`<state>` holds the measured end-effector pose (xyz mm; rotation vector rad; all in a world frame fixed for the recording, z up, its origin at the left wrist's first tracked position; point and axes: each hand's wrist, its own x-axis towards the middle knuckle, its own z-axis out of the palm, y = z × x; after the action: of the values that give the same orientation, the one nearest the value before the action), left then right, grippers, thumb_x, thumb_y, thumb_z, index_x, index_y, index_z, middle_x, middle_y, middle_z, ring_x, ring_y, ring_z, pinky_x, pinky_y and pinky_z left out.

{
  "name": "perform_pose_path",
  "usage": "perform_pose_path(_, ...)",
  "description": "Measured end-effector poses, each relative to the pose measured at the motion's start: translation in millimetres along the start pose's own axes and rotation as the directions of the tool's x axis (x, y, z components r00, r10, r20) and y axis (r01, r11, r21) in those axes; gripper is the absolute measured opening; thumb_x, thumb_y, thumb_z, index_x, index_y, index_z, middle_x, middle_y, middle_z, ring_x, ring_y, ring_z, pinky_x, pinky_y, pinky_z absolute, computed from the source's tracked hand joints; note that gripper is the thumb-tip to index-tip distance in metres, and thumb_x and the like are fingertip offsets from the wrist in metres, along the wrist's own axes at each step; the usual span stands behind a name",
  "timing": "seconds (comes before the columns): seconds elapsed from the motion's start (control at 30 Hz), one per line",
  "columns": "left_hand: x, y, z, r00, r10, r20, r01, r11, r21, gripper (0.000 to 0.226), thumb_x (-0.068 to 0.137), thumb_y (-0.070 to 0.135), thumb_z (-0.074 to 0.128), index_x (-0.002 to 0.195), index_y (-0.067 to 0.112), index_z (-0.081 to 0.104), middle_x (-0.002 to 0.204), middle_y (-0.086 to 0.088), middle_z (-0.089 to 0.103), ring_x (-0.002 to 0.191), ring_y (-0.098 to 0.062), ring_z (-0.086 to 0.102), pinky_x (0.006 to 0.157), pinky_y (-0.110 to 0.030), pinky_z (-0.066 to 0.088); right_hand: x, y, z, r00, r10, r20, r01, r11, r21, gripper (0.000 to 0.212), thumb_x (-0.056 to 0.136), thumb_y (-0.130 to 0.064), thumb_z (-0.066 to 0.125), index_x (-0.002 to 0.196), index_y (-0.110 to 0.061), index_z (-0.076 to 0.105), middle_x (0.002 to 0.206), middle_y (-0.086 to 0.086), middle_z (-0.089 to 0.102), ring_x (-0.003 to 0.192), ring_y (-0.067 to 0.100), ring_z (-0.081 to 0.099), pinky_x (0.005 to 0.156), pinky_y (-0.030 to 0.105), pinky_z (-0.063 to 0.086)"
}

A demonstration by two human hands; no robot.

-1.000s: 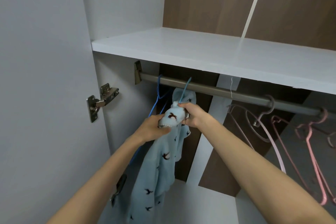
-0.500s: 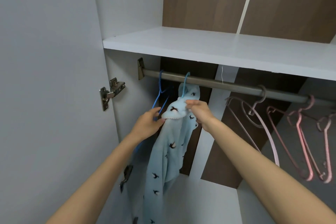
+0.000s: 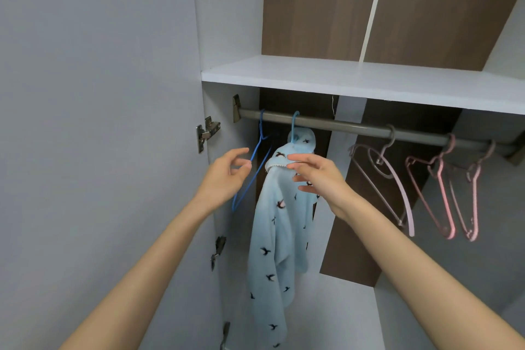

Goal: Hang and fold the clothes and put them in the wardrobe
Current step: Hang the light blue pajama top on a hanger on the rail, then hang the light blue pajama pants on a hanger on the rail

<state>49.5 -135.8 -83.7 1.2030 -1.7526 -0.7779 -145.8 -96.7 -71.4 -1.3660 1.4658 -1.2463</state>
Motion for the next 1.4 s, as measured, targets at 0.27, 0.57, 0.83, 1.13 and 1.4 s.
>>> perform_pose_path(0.27,-90.9,27.8,-10.5,0.996,-0.07,-0.052,0.068,0.997,-0.043,0.034,0.095,0.017,0.053,0.13,0.016,0.052,0.113,-0.006,0.063,0.102,-0.02,0.059,0.09,-0.026,0.042,-87.0,-5.1,0.0,0.996,-0.019,0.091,0.015,0.999,0.048,0.021,0.094,-0.016,0.053,0.112,-0.024,0.063,0.11,-0.001,0.066,0.082,0.01,0.06,0.073,0.02,0.052)
perform_pose_path(0.57,-231.4,54.7,-23.8,0.968,-0.175,-0.181,0.167,0.984,-0.056,0.034,0.096,0.02,0.053,0.129,0.017,0.054,0.112,-0.006,0.063,0.099,-0.023,0.062,0.086,-0.028,0.046,-202.6,-0.4,11.9,0.984,0.02,0.178,-0.037,0.995,0.095,0.022,0.093,-0.014,0.054,0.111,-0.021,0.065,0.11,0.001,0.066,0.079,0.009,0.059,0.071,0.02,0.051)
perform_pose_path(0.83,-360.0,57.8,-67.7,0.912,-0.263,-0.314,0.252,0.965,-0.076,0.026,0.096,0.021,0.051,0.121,0.024,0.056,0.112,-0.003,0.066,0.099,-0.02,0.064,0.089,-0.034,0.05,-290.2,-6.5,63.6,0.933,0.025,0.358,-0.055,0.996,0.072,0.025,0.095,-0.007,0.047,0.112,-0.017,0.063,0.101,-0.002,0.065,0.069,0.007,0.056,0.068,0.019,0.047)
perform_pose_path(1.13,-497.4,17.7,-156.2,0.776,-0.387,-0.498,0.405,0.911,-0.077,0.024,0.096,0.025,0.05,0.119,0.028,0.056,0.105,0.007,0.068,0.092,-0.01,0.065,0.086,-0.033,0.052,-370.8,-10.2,177.0,0.774,0.001,0.634,-0.014,1.0,0.015,0.02,0.093,-0.011,0.051,0.106,-0.021,0.064,0.1,-0.003,0.067,0.072,0.008,0.057,0.071,0.022,0.047)
perform_pose_path(1.4,-612.2,-33.1,-250.1,0.677,-0.471,-0.565,0.522,0.849,-0.083,0.024,0.096,0.023,0.049,0.118,0.027,0.056,0.104,0.005,0.067,0.091,-0.011,0.065,0.075,-0.024,0.049,-444.8,-10.0,299.7,0.653,0.025,0.757,-0.005,1.0,-0.028,0.02,0.093,-0.015,0.054,0.108,-0.021,0.066,0.101,-0.005,0.069,0.074,0.009,0.06,0.068,0.017,0.05)
